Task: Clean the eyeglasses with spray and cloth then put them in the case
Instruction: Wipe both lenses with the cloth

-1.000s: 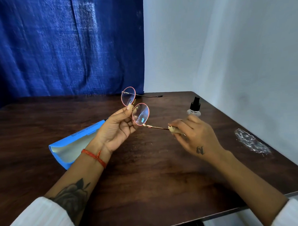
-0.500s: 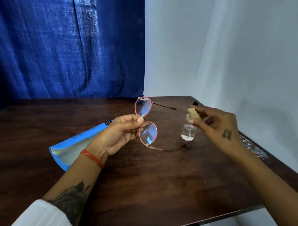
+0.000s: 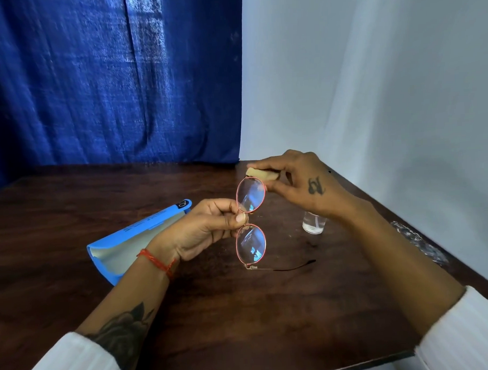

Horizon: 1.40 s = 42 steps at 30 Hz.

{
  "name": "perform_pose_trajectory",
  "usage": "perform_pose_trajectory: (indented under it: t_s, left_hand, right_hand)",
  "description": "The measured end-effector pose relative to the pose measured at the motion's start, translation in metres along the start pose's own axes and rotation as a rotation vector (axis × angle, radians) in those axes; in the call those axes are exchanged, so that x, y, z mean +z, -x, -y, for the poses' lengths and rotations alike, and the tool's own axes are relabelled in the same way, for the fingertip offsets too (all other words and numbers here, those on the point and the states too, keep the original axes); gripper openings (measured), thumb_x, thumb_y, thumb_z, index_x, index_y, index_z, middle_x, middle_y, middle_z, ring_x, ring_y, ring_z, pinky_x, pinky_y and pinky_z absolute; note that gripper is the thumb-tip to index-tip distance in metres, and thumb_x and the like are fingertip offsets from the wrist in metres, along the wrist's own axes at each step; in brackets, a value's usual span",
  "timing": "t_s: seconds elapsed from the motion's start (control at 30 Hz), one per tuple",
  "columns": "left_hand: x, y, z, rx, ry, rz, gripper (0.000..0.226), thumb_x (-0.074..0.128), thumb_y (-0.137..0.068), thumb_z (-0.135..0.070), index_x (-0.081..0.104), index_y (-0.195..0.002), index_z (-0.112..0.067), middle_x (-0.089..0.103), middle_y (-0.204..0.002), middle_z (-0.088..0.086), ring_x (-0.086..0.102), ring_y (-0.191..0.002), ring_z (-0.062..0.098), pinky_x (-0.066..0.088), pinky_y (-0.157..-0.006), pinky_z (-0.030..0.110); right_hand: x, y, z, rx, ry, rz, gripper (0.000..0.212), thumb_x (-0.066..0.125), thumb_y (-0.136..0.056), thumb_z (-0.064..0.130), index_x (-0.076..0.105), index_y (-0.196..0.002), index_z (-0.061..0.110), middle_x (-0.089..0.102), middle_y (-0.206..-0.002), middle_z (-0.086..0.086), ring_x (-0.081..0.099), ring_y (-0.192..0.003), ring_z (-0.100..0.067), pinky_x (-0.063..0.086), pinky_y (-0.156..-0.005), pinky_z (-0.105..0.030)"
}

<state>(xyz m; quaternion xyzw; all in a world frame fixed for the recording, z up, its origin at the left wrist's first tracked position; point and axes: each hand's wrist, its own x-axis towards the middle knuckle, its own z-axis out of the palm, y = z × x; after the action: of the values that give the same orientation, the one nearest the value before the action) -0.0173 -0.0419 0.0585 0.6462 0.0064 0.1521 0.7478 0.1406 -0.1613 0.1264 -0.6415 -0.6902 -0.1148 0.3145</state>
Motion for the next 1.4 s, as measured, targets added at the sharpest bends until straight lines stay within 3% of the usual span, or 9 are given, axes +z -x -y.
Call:
perform_pose_trajectory:
  t_s: [0.17,0.3,0.53,0.87,1.0,1.1,1.2,1.3,1.4]
  left_hand:
    - [-0.002,0.0,0.001,0.01,0.008,-0.019,0.034,0.088,-0.046,-0.038,0.067,-0.065,-0.019,0.061,-0.06,-0.008,0.058,-0.06,0.002,0.05,-0.065,0.016]
    - [-0.003,0.001,-0.001,0.033,0.043,-0.043,0.035,0.089,-0.044,-0.036,0.066,-0.064,-0.018,0.059,-0.058,-0.008,0.057,-0.058,0.002,0.051,-0.062,0.016]
    - [-0.006,0.002,-0.003,0.053,0.052,-0.065,0.036,0.089,-0.043,-0.036,0.066,-0.063,-0.017,0.058,-0.057,-0.01,0.056,-0.056,0.001,0.05,-0.059,0.015]
    - [-0.006,0.003,-0.004,0.042,0.045,-0.061,0.038,0.09,-0.042,-0.036,0.066,-0.063,-0.016,0.058,-0.058,-0.007,0.057,-0.056,0.003,0.05,-0.058,0.016]
    - [-0.009,0.004,-0.006,0.056,0.046,-0.08,0.04,0.09,-0.042,-0.037,0.065,-0.064,-0.015,0.058,-0.058,-0.006,0.057,-0.056,0.003,0.051,-0.058,0.018]
    - [-0.009,0.003,-0.006,0.066,0.039,-0.107,0.038,0.09,-0.041,-0.039,0.067,-0.063,-0.018,0.059,-0.06,-0.007,0.058,-0.06,0.003,0.051,-0.064,0.019]
    - [-0.01,0.001,-0.004,0.09,0.03,-0.165,0.04,0.089,-0.04,-0.042,0.068,-0.065,-0.019,0.063,-0.064,-0.007,0.059,-0.065,0.003,0.051,-0.068,0.02]
    - [-0.009,-0.001,-0.002,0.117,0.031,-0.23,0.041,0.088,-0.039,-0.044,0.069,-0.065,-0.019,0.064,-0.064,-0.008,0.059,-0.064,0.002,0.052,-0.066,0.018]
    - [-0.008,-0.003,-0.001,0.141,0.031,-0.275,0.034,0.087,-0.043,-0.042,0.069,-0.062,-0.02,0.064,-0.063,-0.009,0.059,-0.061,0.0,0.051,-0.06,0.015]
  right_hand:
    - [0.005,0.014,-0.018,0.105,0.132,0.02,0.025,0.068,-0.081,0.026,0.064,-0.106,0.025,0.067,-0.088,0.003,0.049,-0.084,-0.012,0.045,-0.074,-0.033]
    - [0.008,0.023,-0.025,0.124,0.264,0.047,0.024,0.063,-0.086,0.025,0.06,-0.109,0.019,0.05,-0.077,0.015,0.043,-0.086,-0.014,0.037,-0.064,-0.029]
    - [0.002,0.034,-0.027,0.137,0.413,0.06,0.026,0.054,-0.092,0.026,0.055,-0.116,0.016,0.062,-0.091,0.0,0.045,-0.096,-0.021,0.028,-0.064,-0.026]
    - [-0.012,0.053,-0.028,0.23,0.506,0.02,0.023,0.049,-0.093,0.022,0.054,-0.115,0.015,0.064,-0.102,-0.004,0.048,-0.097,-0.023,0.041,-0.07,-0.032]
    - [-0.019,0.064,-0.028,0.374,0.208,-0.22,0.015,0.062,-0.087,0.018,0.061,-0.103,0.014,0.062,-0.081,0.005,0.059,-0.079,-0.015,0.037,-0.06,-0.011]
    - [-0.017,0.073,-0.012,0.603,-0.543,-0.436,0.022,0.069,-0.081,0.009,0.058,-0.1,0.015,0.07,-0.082,0.007,0.064,-0.068,0.002,0.041,-0.053,-0.005]
    - [-0.005,0.086,0.005,0.655,-1.128,-0.437,0.022,0.067,-0.074,0.008,0.059,-0.094,0.011,0.074,-0.082,-0.003,0.065,-0.069,-0.009,0.046,-0.05,-0.015]
    - [0.016,0.097,0.02,0.605,-1.132,-0.264,0.032,0.078,-0.061,0.007,0.062,-0.088,0.011,0.074,-0.082,-0.007,0.066,-0.069,-0.014,0.051,-0.056,-0.02]
    - [0.042,0.105,0.031,0.463,-0.733,-0.118,0.028,0.08,-0.059,0.013,0.067,-0.083,0.016,0.074,-0.083,-0.002,0.069,-0.074,-0.019,0.054,-0.069,-0.029]
